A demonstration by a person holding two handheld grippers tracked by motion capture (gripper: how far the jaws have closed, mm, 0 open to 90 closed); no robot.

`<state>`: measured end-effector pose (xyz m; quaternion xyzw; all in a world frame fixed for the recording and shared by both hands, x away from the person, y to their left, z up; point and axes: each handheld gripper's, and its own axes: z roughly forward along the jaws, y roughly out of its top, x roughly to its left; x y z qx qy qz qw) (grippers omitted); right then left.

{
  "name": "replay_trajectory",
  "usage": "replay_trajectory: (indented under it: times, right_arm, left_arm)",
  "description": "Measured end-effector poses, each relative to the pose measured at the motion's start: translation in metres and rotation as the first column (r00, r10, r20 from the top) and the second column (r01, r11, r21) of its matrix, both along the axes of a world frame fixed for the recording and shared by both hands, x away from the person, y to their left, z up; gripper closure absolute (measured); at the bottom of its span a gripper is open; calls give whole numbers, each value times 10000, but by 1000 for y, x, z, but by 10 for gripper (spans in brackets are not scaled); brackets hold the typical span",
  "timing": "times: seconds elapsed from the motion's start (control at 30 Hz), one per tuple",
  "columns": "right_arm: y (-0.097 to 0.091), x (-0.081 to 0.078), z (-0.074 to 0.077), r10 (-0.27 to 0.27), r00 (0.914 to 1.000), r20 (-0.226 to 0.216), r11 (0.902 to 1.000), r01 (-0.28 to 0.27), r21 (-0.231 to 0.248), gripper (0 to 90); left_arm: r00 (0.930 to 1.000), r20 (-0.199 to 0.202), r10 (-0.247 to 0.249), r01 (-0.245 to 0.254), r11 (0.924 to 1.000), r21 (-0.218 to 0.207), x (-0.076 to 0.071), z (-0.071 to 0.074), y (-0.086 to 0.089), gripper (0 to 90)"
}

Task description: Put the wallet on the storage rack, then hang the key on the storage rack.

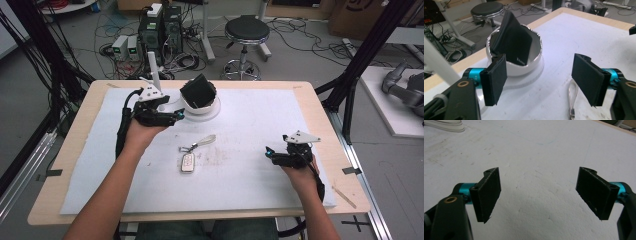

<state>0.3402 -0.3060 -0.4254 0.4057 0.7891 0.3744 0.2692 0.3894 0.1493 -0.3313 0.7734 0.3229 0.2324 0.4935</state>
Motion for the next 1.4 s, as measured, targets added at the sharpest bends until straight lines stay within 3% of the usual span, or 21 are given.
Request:
replay_trajectory:
  times: [0.23,0.43,0.63,0.77,1.17,1.4]
  right_arm:
    - [1,1,0,1,10000,-6,10000,-1,-9,203]
    - [0,1,0,-40,10000,-30,10000,40,-27,203]
    - [0,1,0,-49,9999,-88,10000,49,16,203]
    - [-1,2,0,-54,10000,-39,10000,54,81,203]
    - [0,10,0,-148,9999,54,9996,147,244,203]
    - [0,12,1,-196,9998,67,9993,194,308,203]
  left_arm:
    - [9995,-163,-254,250,9995,-202,-11,-16,17,261]
    - [9988,-144,-463,452,9964,-717,-25,-25,31,247]
    - [9974,-266,-670,642,9934,-952,-39,-36,41,228]
    - [9970,-117,-761,743,9905,-1155,-45,-39,46,221]
    - [9982,-114,-590,573,9920,-1122,-50,-43,61,209]
    - [9974,-112,-718,702,9917,-1073,-51,-44,57,209]
